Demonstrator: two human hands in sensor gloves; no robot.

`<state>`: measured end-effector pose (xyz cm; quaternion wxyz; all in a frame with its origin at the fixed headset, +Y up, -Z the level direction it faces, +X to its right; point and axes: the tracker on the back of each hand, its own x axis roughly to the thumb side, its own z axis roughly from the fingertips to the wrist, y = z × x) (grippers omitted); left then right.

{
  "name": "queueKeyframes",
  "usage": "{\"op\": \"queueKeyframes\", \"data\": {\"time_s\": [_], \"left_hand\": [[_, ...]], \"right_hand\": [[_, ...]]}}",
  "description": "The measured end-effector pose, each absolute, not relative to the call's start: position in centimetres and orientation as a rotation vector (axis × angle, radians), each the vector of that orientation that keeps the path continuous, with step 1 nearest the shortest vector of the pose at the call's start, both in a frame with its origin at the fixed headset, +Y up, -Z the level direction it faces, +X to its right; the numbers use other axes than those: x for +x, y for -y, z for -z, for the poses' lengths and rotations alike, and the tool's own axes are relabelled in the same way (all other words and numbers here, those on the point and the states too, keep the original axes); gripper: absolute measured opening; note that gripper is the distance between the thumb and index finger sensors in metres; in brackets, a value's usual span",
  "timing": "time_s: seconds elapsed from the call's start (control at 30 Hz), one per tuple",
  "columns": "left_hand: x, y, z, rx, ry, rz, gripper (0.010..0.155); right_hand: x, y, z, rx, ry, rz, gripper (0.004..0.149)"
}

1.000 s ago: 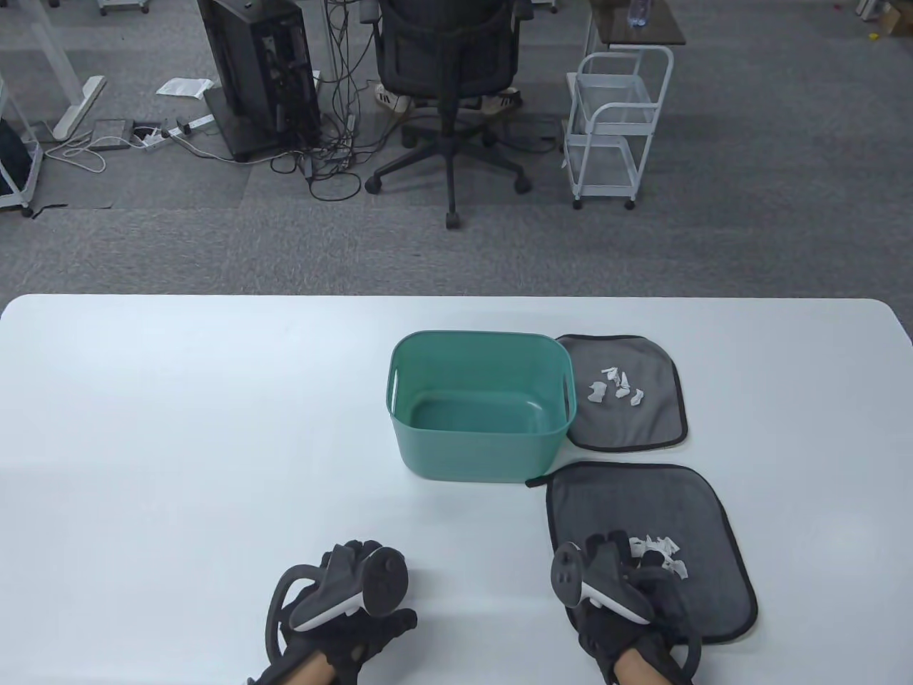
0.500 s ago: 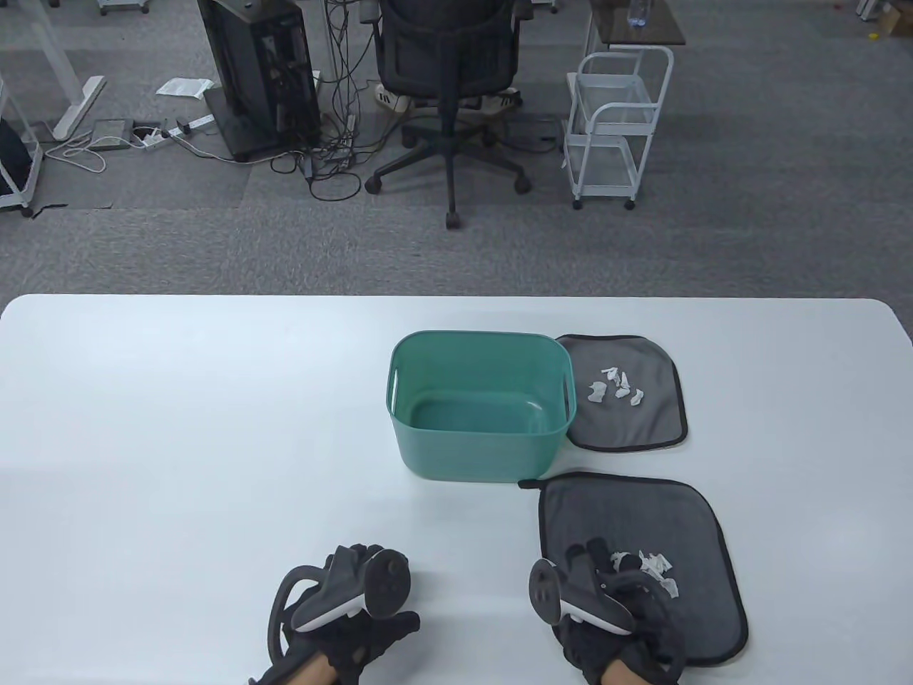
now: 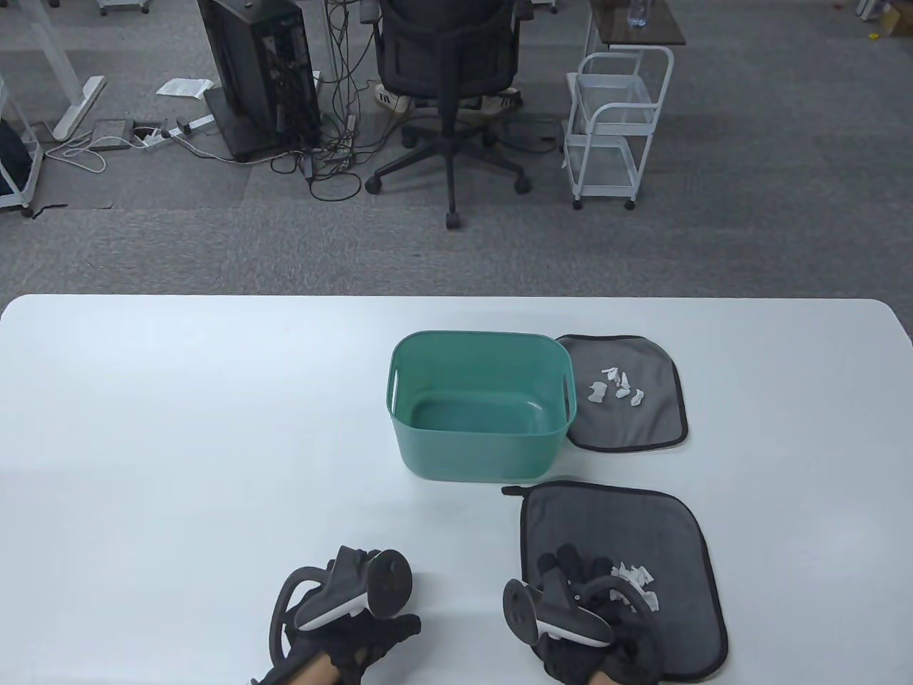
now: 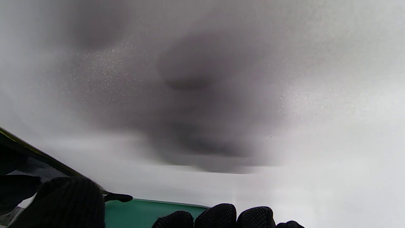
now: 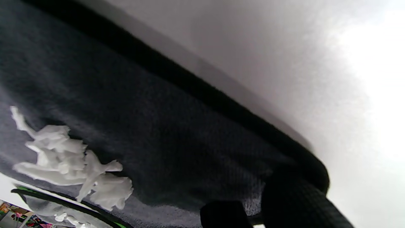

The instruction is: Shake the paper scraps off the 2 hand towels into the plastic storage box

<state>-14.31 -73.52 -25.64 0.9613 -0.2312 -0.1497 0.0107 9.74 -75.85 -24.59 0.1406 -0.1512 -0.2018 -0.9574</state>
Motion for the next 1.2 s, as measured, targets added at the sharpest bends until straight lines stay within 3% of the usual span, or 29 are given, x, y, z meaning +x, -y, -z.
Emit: {"op": "queueKeyframes", "data": {"time_s": [1.2], "left_hand": [[-14.2, 74.3, 25.8, -0.510, 0.313, -0.037, 0.080]], "right_hand": [[6.0, 77.0, 22.9, -0.685, 0.566, 2.782, 0.072]]}}
